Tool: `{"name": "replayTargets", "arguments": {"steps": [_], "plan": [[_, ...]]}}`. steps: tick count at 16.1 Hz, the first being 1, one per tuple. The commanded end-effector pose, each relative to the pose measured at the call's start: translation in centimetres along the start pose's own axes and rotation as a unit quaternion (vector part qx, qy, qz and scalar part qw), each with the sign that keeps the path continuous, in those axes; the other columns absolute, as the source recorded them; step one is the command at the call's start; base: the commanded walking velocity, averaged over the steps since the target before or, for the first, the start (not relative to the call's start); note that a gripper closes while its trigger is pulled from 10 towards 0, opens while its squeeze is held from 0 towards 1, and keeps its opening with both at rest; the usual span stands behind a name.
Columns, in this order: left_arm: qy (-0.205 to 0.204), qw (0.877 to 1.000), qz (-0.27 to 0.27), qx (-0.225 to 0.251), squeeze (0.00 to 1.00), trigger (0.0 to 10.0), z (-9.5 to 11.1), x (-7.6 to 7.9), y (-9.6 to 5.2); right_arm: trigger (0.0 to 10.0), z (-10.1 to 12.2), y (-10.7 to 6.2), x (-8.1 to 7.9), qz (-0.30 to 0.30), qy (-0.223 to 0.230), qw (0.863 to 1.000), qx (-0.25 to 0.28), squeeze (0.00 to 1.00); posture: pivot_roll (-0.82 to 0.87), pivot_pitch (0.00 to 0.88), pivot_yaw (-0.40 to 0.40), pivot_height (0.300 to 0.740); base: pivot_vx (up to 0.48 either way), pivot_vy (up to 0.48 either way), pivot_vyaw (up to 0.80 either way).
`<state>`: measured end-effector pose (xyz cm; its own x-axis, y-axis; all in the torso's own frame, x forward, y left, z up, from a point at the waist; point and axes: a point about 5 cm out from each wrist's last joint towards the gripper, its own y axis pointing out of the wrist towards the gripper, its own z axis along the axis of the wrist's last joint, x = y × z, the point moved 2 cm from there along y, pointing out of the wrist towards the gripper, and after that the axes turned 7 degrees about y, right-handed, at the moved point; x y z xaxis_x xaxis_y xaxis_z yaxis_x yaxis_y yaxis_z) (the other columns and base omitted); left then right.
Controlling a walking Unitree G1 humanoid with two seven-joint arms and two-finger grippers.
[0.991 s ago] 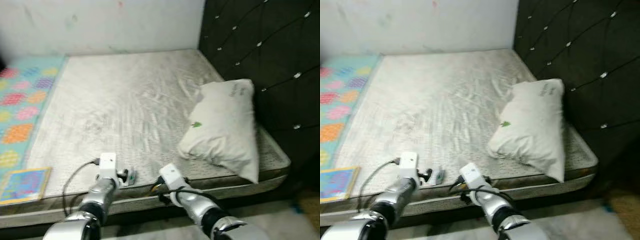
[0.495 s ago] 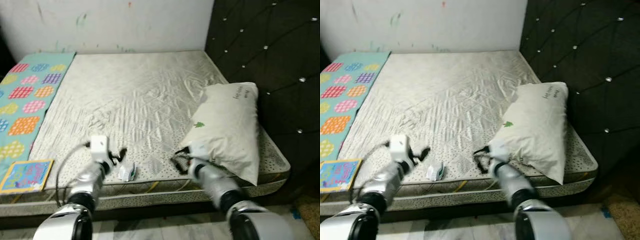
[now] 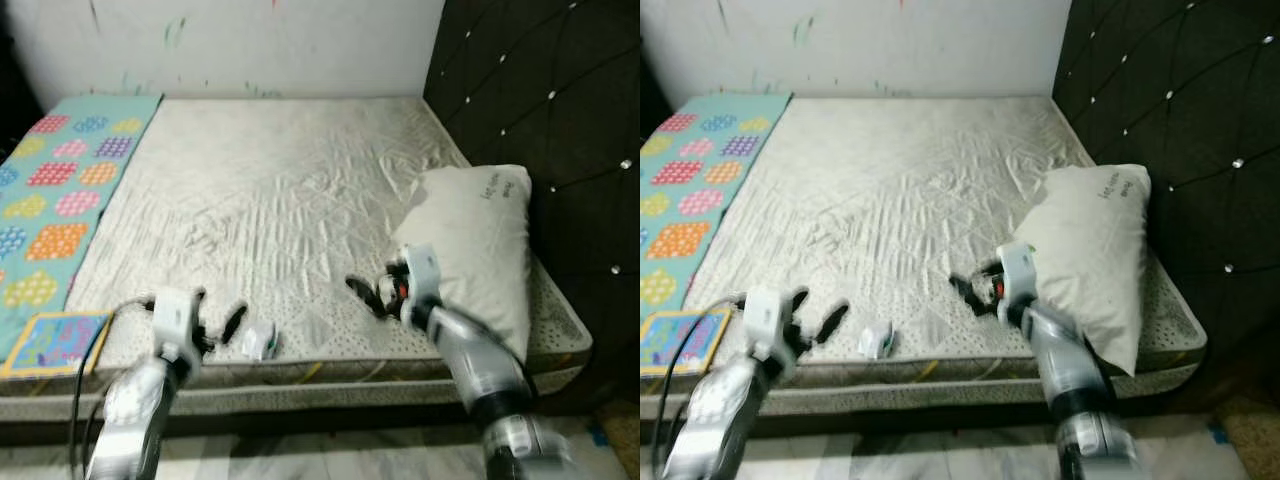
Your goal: Clean up the room
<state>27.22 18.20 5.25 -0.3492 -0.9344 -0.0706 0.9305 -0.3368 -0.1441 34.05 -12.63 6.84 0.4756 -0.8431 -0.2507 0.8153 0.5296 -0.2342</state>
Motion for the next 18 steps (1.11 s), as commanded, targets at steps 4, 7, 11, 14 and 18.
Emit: {"name": "replayTargets", "arguments": {"steps": [4,7,11,14,18], "plan": [[0.02,0.996,0.053,0.067,0.0,10.0,2.2,2.3,-2.5,10.0,0.2,-2.8,-0.4,-0.004,0.039,0.998,0.055,0.0,-0.07,0.0,-0.032,0.74,0.0,0.0,0.0],[0.002,0.989,0.137,0.062,0.0,10.0,2.3,0.5,-4.4,10.0,-0.3,-5.1,0.6,-0.104,0.009,0.991,0.08,0.0,-0.07,0.0,-0.053,0.74,0.0,0.0,0.0],[0.007,0.988,0.147,0.039,0.0,10.0,2.2,0.4,-3.8,10.0,1.1,-5.8,0.7,-0.104,-0.034,0.987,0.116,0.0,-0.09,0.0,-0.014,0.74,0.0,0.0,0.0],[0.008,0.993,0.106,0.043,0.0,10.0,2.5,2.0,-3.2,10.0,0.6,-5.9,-0.8,-0.072,-0.009,0.991,0.114,0.0,-0.08,0.0,-0.005,0.74,0.0,0.0,0.0],[-0.004,0.994,0.109,0.018,0.0,10.0,1.4,2.7,-4.1,10.0,-0.5,-6.3,-1.2,-0.087,-0.021,0.991,0.101,0.0,-0.08,0.0,-0.025,0.74,0.0,0.0,0.4]]}}
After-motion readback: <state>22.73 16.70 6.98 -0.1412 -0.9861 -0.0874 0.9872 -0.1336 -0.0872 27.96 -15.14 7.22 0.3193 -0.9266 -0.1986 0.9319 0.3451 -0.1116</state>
